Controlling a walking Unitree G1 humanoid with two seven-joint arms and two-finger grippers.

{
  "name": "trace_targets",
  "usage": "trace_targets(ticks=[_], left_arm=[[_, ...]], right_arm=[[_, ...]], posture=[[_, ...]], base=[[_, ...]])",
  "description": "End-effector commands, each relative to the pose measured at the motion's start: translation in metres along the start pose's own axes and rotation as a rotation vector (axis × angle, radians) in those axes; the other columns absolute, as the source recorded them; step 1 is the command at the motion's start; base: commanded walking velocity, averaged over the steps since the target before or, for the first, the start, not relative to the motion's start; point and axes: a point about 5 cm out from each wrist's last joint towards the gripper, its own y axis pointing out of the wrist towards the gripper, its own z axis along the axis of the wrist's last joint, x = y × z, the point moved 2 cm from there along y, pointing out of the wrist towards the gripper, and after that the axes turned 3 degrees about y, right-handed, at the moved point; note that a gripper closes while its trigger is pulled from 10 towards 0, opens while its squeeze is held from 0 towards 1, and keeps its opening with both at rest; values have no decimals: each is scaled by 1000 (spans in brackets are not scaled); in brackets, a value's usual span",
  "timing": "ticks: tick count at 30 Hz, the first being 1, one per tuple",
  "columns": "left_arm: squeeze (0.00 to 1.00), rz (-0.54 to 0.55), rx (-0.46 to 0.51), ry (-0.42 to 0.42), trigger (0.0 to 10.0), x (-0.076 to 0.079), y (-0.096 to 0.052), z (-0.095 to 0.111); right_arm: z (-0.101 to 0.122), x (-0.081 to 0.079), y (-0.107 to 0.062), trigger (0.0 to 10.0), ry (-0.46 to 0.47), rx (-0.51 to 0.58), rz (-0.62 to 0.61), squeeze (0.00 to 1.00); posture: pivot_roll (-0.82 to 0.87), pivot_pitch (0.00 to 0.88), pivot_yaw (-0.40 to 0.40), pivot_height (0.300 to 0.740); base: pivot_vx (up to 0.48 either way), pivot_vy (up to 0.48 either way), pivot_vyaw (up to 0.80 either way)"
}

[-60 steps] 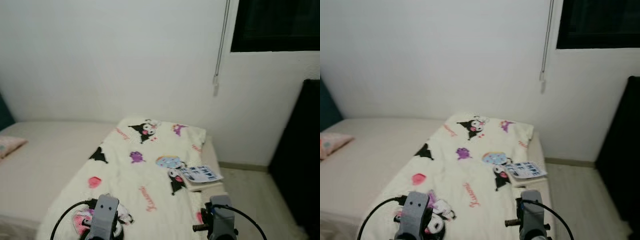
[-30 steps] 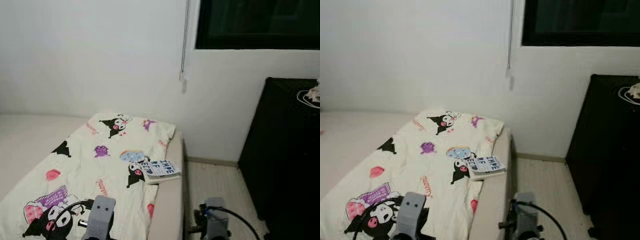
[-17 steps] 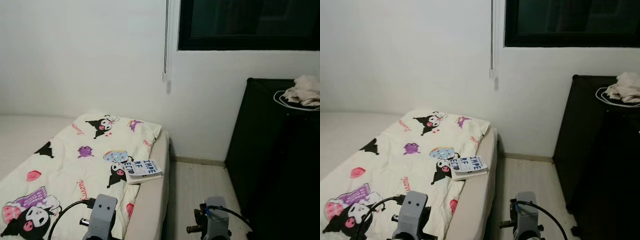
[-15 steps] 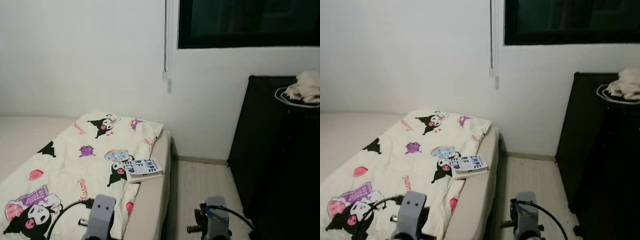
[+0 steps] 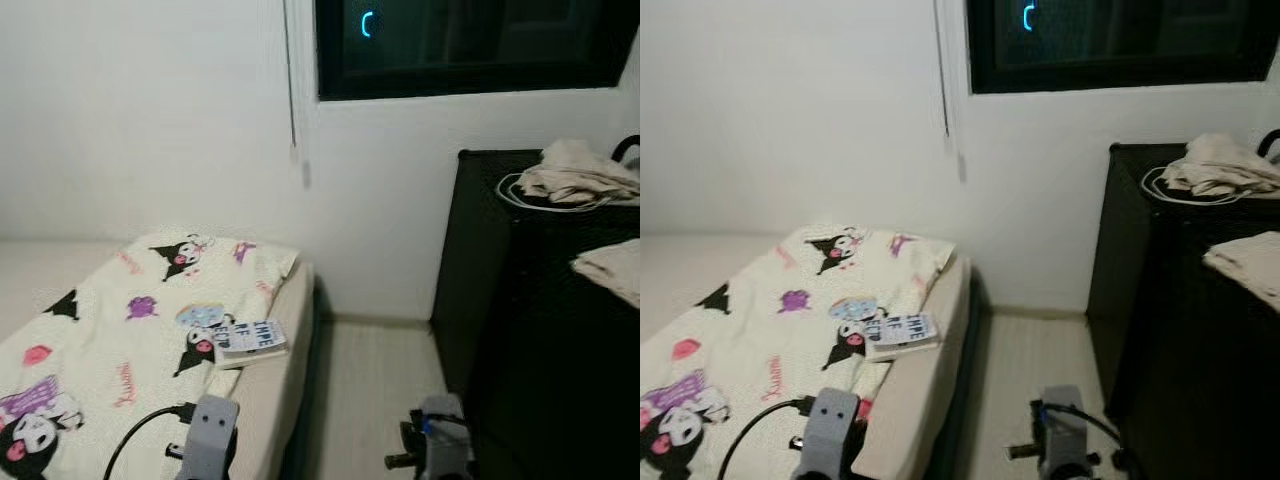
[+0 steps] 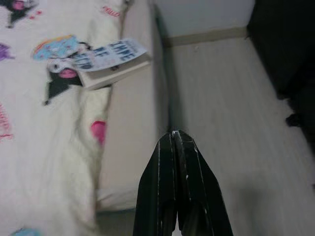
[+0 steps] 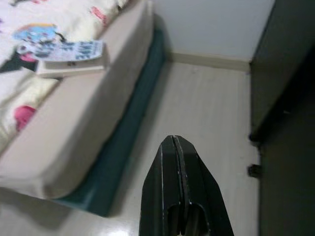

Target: Clean up the room

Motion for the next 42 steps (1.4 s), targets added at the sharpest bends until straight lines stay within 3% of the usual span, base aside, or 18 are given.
trace_targets(ticks=[1,22,30,42], left_arm=[[0,8,-30,8,10000,-4,-4,-8],[0,12,-34,-13,10000,-8,-1,-8],[0,2,-5,-2,10000,-8,1,-4],[0,-57,48,20,10000,2,-1,3]], right_arm=[[-5,-7,-1,10000,13,-17,15,0],[-6,-7,-3,10000,19,-17,8,0],[6,-2,-7,10000,42,64,-29,0],[6,-3,-8,10000,55,73,-28,0]], posture=[[-72,125,28,740],[-74,114,35,740],[-80,104,41,740],[-81,104,40,740]], base=[[0,-296,0],[0,-28,0],[0,0,0],[104,0,0]])
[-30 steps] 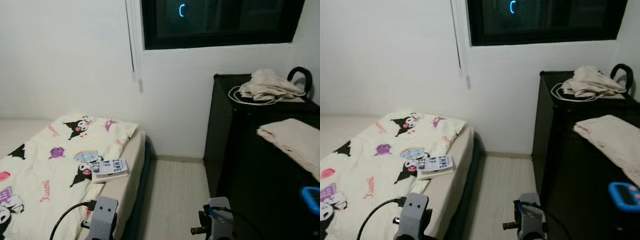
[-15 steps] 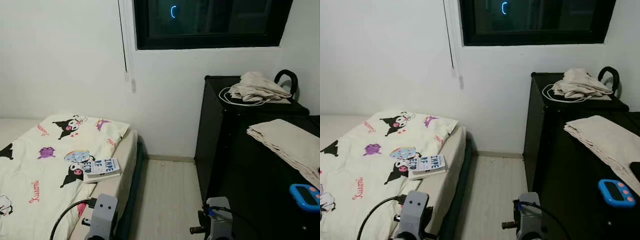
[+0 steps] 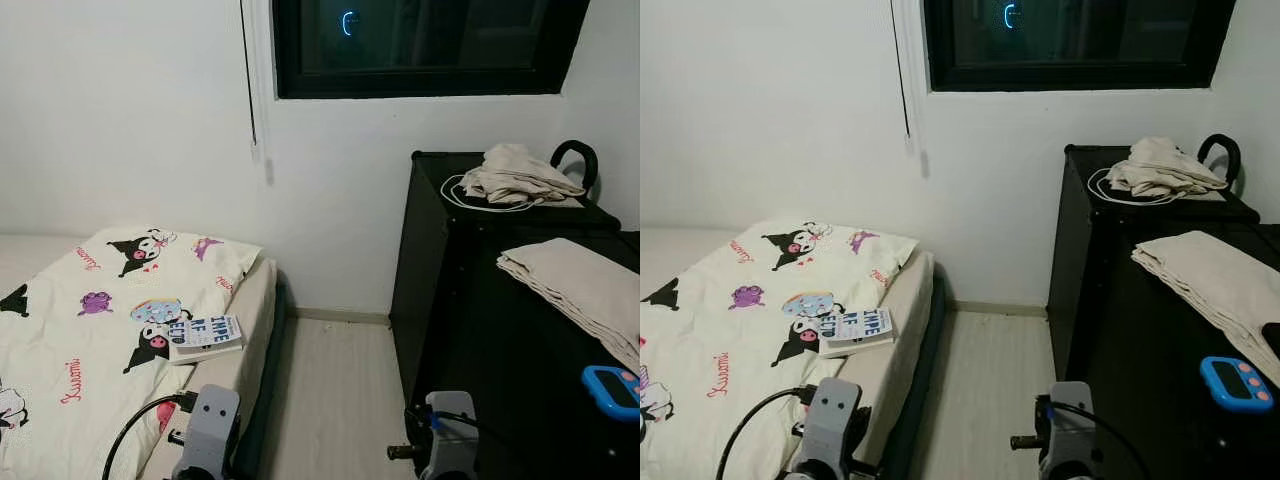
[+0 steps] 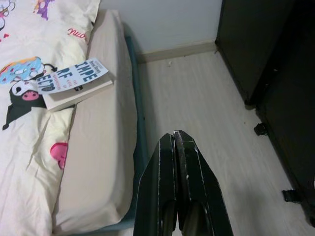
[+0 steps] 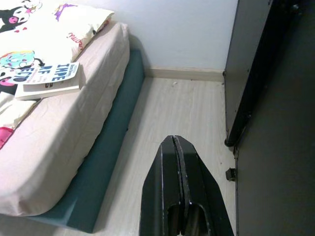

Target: Clean up the room

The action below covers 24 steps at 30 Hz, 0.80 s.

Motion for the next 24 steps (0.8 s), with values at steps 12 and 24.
trace_targets(ticks=[12,24], left_arm=[[0,-11,-5,4,10000,-2,-3,-5],[0,-18,-1,1,10000,0,-3,-4]], right_arm=[[-3,-2,-1,10000,8,-11,4,0],[-4,-2,-1,10000,8,-15,6,0]], posture=[[-84,104,41,740],[-85,108,41,740]], base=[[361,0,0],[344,0,0]])
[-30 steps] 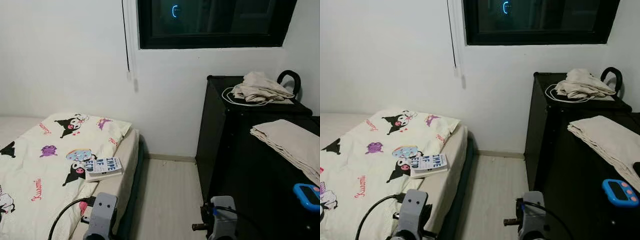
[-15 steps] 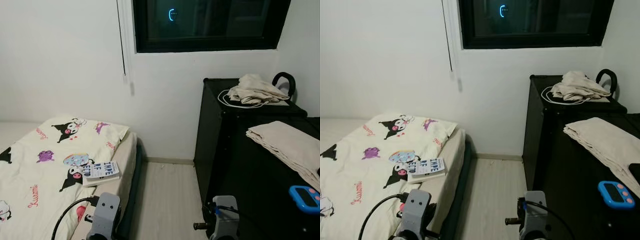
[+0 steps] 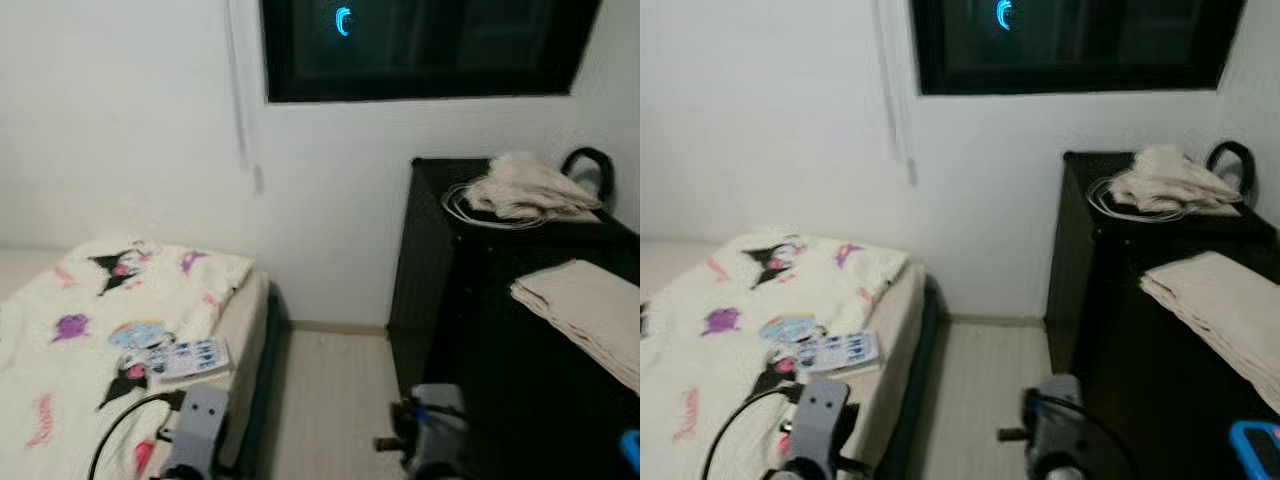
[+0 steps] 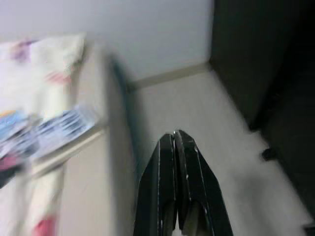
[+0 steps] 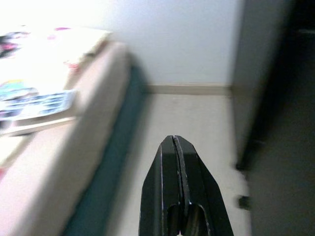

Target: Clean up the room

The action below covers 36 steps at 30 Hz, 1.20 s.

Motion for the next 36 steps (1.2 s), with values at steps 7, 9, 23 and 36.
trace_targets(ticks=[7,9,23,36], left_arm=[[0,-11,-28,1,10000,1,-4,-8],[0,-12,-27,1,10000,1,-4,-8],[0,-13,-32,2,10000,1,-4,-9],[0,-14,-33,-9,10000,5,-5,-10]], right_arm=[[0,2,0,10000,10,0,-13,0],[0,2,0,10000,11,-1,-13,0],[1,1,2,10000,9,-4,-13,0],[3,4,5,10000,-3,-4,-10,0]], posture=[[-84,110,42,740],[-84,111,43,740],[-83,117,33,740],[-89,125,32,740]], base=[[317,0,0],[306,0,0],[296,0,0],[288,0,0]])
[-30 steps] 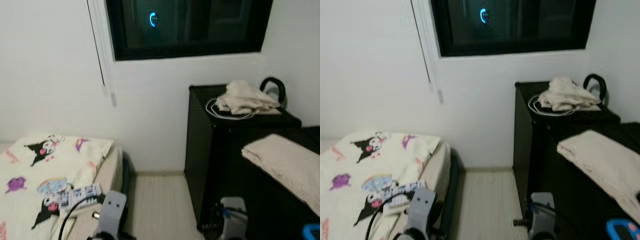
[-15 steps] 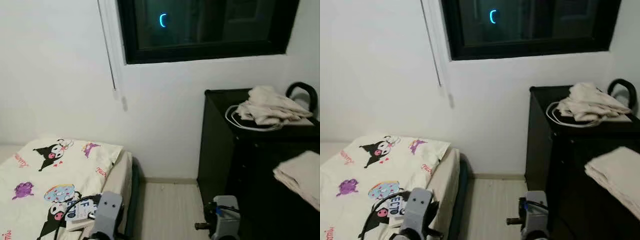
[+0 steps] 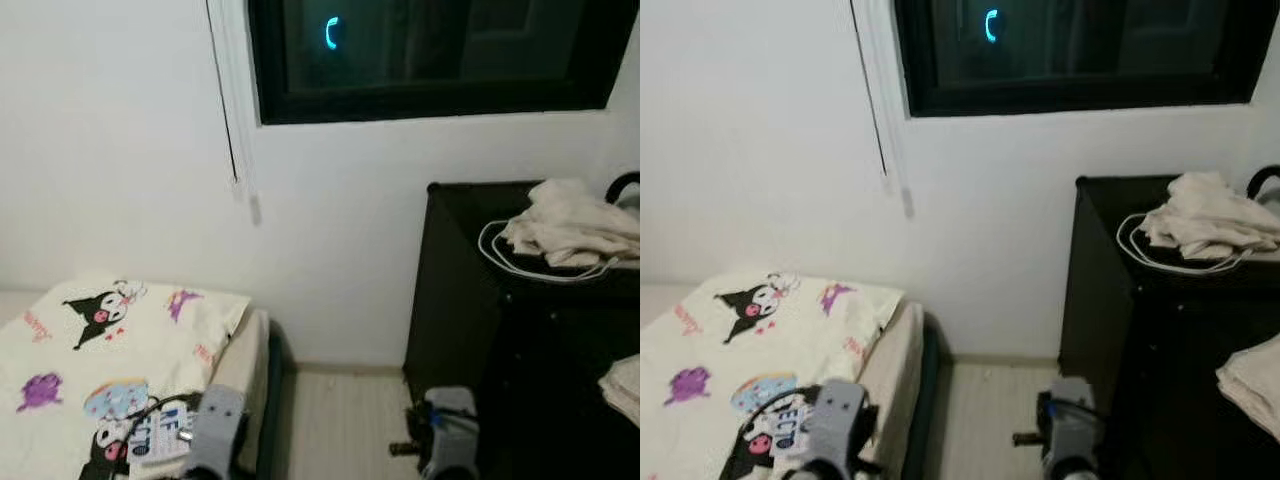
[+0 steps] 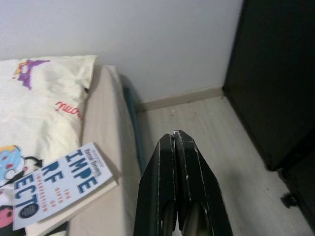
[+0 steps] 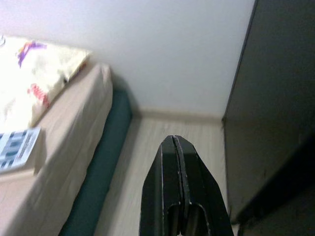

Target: Clean up the room

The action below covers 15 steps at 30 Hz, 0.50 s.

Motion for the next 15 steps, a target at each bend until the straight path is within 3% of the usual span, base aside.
trace_targets(ticks=[1,9,15], left_arm=[[0,18,-33,5,10000,-7,-4,-8],[0,14,-31,6,10000,-8,-3,-8],[0,17,-67,15,10000,-7,-4,-14]], right_arm=[[-9,-8,-2,10000,19,-34,14,0],[-9,-8,-2,10000,18,-35,14,0],[-11,-8,-1,10000,9,-42,18,0]], posture=[[-89,125,32,740],[-89,122,32,740],[-88,120,27,740]], base=[[285,0,0],[280,0,0],[0,0,0]])
